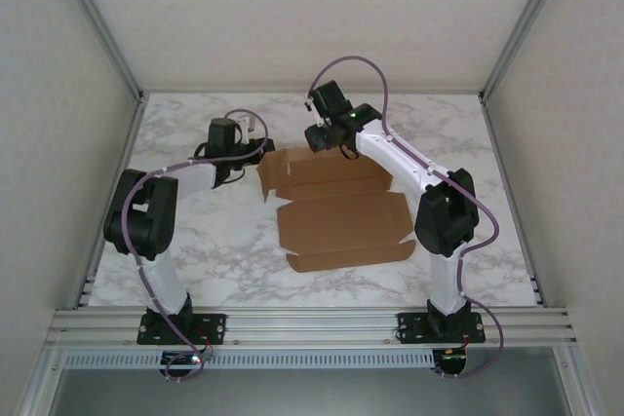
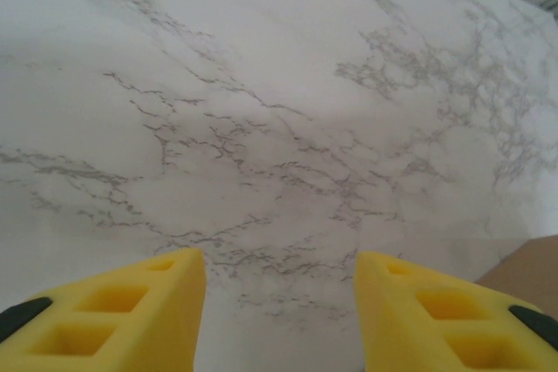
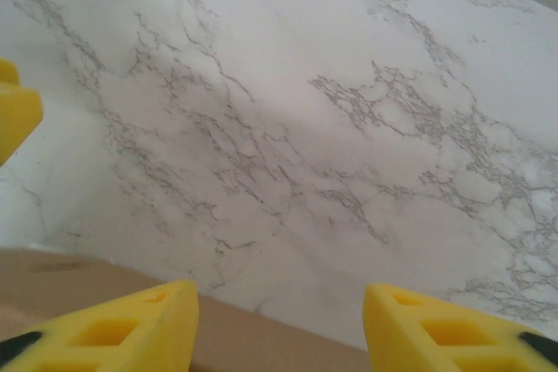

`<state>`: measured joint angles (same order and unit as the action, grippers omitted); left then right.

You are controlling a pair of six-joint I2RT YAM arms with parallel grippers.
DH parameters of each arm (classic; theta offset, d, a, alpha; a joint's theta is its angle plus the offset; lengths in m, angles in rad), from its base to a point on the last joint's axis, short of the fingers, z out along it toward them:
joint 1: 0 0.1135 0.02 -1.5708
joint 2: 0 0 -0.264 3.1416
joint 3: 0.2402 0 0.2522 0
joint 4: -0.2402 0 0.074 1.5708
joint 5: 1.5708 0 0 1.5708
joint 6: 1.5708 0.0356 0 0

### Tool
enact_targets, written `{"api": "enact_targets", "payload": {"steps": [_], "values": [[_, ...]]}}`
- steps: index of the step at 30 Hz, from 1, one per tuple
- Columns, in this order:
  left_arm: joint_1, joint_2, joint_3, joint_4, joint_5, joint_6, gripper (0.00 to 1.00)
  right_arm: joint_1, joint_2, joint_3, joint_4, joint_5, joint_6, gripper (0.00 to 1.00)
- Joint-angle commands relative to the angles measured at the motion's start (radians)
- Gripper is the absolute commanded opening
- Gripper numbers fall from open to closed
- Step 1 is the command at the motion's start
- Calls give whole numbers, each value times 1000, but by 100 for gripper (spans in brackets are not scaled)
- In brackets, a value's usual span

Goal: Fold the paper box

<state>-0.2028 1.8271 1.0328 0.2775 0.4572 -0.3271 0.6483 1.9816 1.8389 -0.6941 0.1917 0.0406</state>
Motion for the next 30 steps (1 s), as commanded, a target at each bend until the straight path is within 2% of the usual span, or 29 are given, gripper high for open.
{"api": "enact_targets", "payload": {"steps": [1, 6, 10, 13, 16, 19, 23, 30], "values": [[0, -66, -47, 61, -133, -94, 49, 4, -7, -50, 36, 40, 39, 53], [-4, -104, -151, 175, -177, -232, 50, 4, -68, -176, 158, 72, 92, 53], [-4, -113, -118, 114, -230, -206, 50, 1, -154, -164, 138, 114, 128, 56], [0, -120, -70, 72, -256, -177, 50, -13, -231, -121, 53, 115, 250, 59], [0, -118, -22, 5, -258, -150, 50, -29, -346, -199, 63, 18, 417, 59], [0, -118, -9, -11, -253, -141, 50, -48, -491, -372, 163, -93, 614, 61], [2, -118, -12, -11, -246, -153, 50, -79, -591, -558, 280, -232, 850, 67], [4, -132, -18, -10, -230, -175, 50, -180, -581, -795, 606, -438, 1156, 72]]}}
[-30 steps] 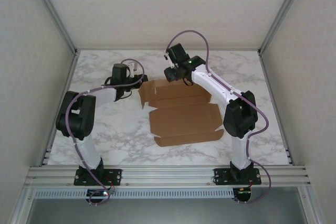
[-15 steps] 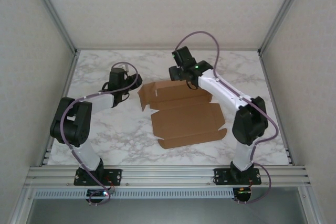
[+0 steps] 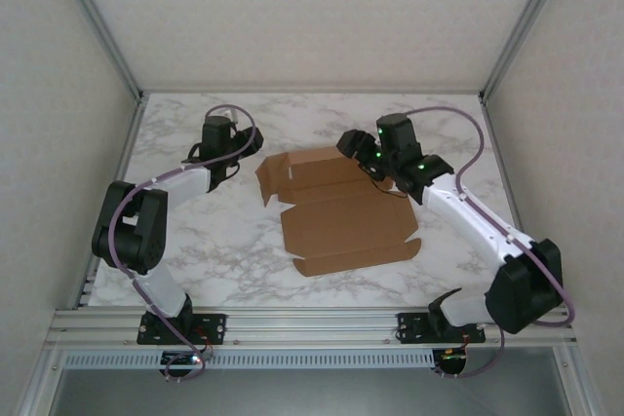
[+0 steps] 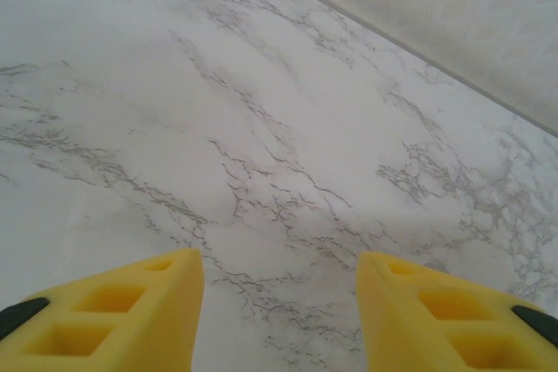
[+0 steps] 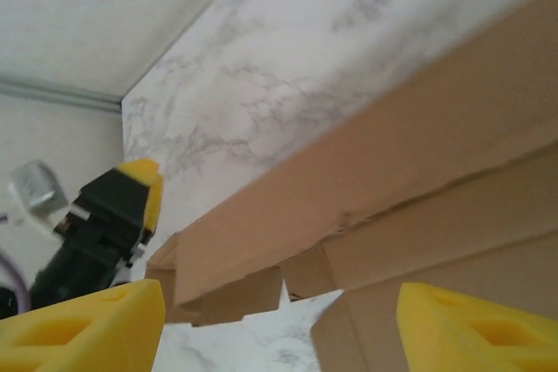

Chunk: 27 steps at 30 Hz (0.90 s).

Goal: Fold the paper box

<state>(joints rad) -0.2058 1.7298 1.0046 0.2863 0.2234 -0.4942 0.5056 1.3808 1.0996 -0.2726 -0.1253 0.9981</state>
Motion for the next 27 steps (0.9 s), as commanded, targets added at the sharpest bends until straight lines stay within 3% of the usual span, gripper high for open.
{"api": "enact_targets", "payload": {"steps": [1, 9, 15, 27], "values": [[8, -37, 12, -22, 7, -7, 50, -46, 22, -72, 211, -119, 209, 73], [18, -55, 10, -43, 3, 3, 50, -124, 86, -166, 377, -137, 296, 70], [18, -49, 5, -35, 26, 0, 50, -125, 154, -196, 522, -159, 351, 55], [22, -130, -36, -150, -19, 104, 49, -131, 163, -250, 615, -157, 413, 19]]}}
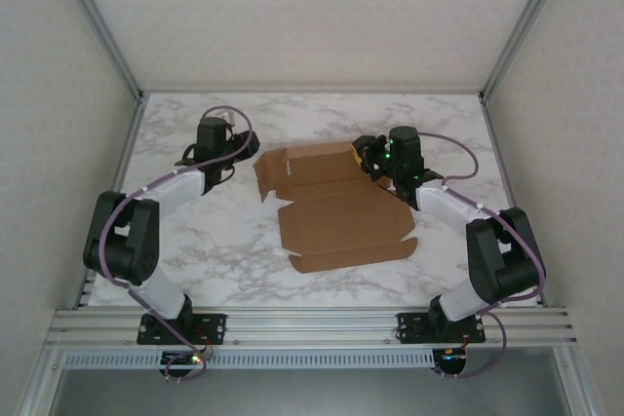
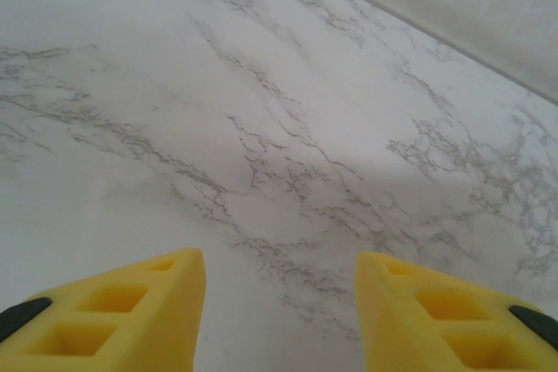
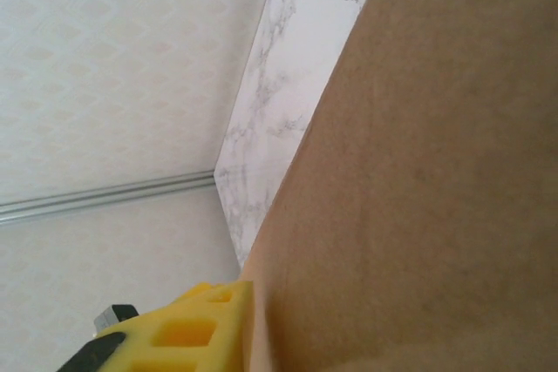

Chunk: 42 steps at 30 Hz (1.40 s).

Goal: Fold the paper box

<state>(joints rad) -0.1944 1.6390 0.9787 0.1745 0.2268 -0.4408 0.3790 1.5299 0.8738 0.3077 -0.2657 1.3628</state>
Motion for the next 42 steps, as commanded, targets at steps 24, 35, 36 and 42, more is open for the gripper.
{"api": "enact_targets", "payload": {"steps": [24, 35, 36, 42], "values": [[6, 17, -32, 60, 94, 417, 48, -73, 24, 86, -101, -44, -53, 5], [-78, -20, -67, -42, 99, 482, 49, -83, 29, 108, -100, -67, -49, 5], [-97, -24, -64, -53, 93, 490, 48, -83, 27, 109, -102, -67, -51, 5], [-136, -42, -73, -55, 128, 499, 49, -82, 22, 108, -101, -69, -48, 6]]}}
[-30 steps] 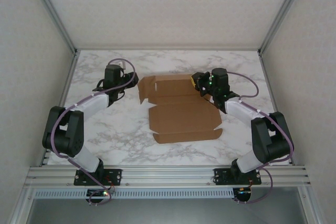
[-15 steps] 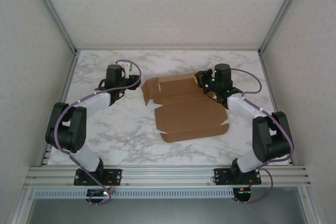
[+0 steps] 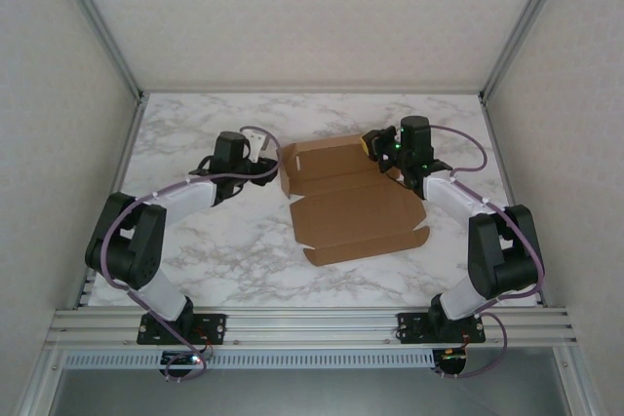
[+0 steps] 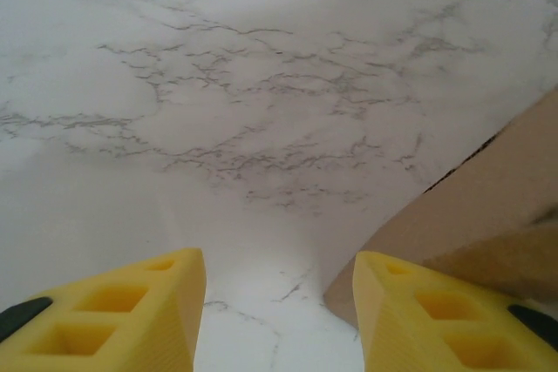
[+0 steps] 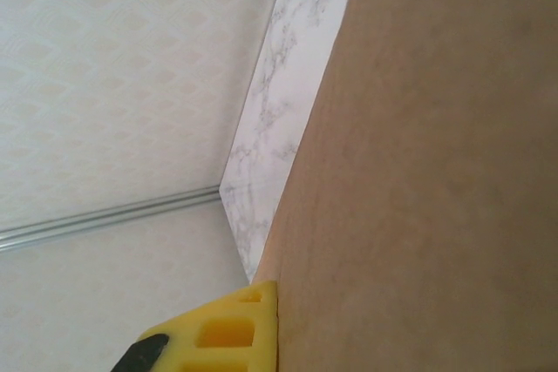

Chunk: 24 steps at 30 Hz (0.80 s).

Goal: Fold the paper box

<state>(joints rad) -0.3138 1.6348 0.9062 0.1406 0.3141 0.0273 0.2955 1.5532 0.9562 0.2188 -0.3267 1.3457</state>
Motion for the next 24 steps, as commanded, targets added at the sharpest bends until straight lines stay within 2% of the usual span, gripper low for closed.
{"api": "enact_targets", "payload": {"steps": [1, 10, 17, 24], "values": [[-25, -38, 1, -24, 47, 35, 48, 1, 0, 25, -12, -6, -31, 6], [-67, -55, 0, -38, 51, 43, 48, 2, 4, 16, -1, -5, -29, 5], [-70, -47, 23, -46, 133, 17, 48, 1, 11, 15, 8, -3, -26, 5], [-84, -61, 2, 24, 174, -46, 47, 1, 7, 3, 20, -6, -23, 5]]}}
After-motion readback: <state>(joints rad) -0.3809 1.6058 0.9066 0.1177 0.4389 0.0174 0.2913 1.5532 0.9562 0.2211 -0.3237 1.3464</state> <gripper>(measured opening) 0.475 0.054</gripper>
